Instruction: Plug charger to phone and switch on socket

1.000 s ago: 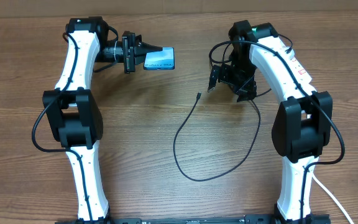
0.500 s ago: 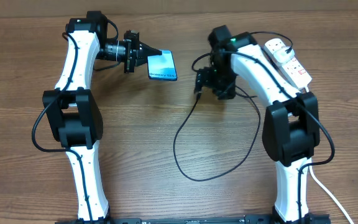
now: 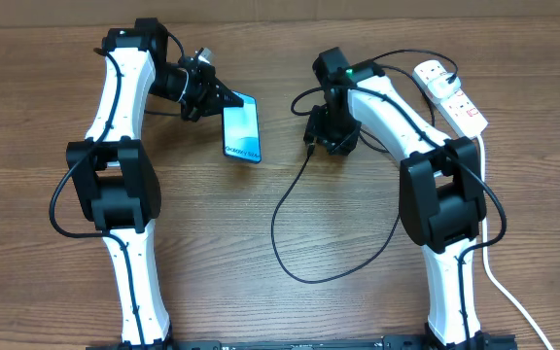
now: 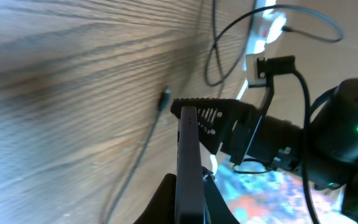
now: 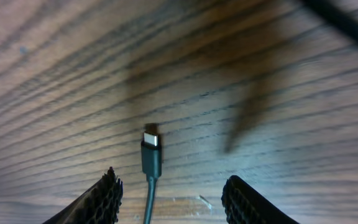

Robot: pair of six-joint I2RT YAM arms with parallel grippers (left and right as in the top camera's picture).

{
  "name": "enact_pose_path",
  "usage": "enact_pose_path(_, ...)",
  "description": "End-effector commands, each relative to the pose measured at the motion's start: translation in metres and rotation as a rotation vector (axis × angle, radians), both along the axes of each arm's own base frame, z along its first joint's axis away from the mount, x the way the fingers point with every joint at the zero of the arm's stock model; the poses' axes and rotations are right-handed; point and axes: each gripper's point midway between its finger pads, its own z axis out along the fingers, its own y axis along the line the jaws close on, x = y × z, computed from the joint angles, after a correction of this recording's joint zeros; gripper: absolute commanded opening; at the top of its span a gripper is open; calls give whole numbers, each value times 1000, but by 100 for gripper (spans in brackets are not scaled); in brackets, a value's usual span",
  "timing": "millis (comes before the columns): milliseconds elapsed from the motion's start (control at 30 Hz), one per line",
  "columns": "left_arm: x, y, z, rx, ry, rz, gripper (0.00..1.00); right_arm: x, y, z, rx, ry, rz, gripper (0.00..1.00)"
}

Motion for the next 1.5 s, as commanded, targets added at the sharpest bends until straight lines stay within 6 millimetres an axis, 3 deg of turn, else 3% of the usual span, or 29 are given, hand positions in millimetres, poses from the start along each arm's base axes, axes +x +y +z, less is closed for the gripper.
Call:
enact_pose_path(0,-1,14,-12,136,-63,-57,4,-4,4,-9,-4,18,-14,53)
enact_pose_path(133,-9,30,-39,385,-44,-111,4,0,5,-9,-2,2,-18,53)
enact_pose_path(400,-3,18,-55,587,-107,-167,4,-4,3,-9,-8,17,-18,52)
enact_pose_path(600,15,-4,-55,587,-192,-141,4,-6,2,-9,-13,28,-17,53)
enact_pose_path(767,26,5,-60,641,-172,-55,4,-7,2,-9,-14,30,-13,54)
enact_pose_path(967,22,1,-80,653,-104,-32,4,-7,2,-9,-14,30,-13,53)
enact_pose_path(1167,24,6,-82,681,-109,-26,4,-8,1,-9,-15,32,-10,55)
enact_pose_path(1233,23,11,-84,710,-107,-25,10,-8,1,-9,-15,32,-10,58)
enact_pose_path(1367,22,11,-85,714,-101,-28,36,-8,1,-9,-16,34,-10,63)
enact_pose_path(1467,20,13,-85,715,-92,-28,39,-9,1,-9,-18,40,-10,66)
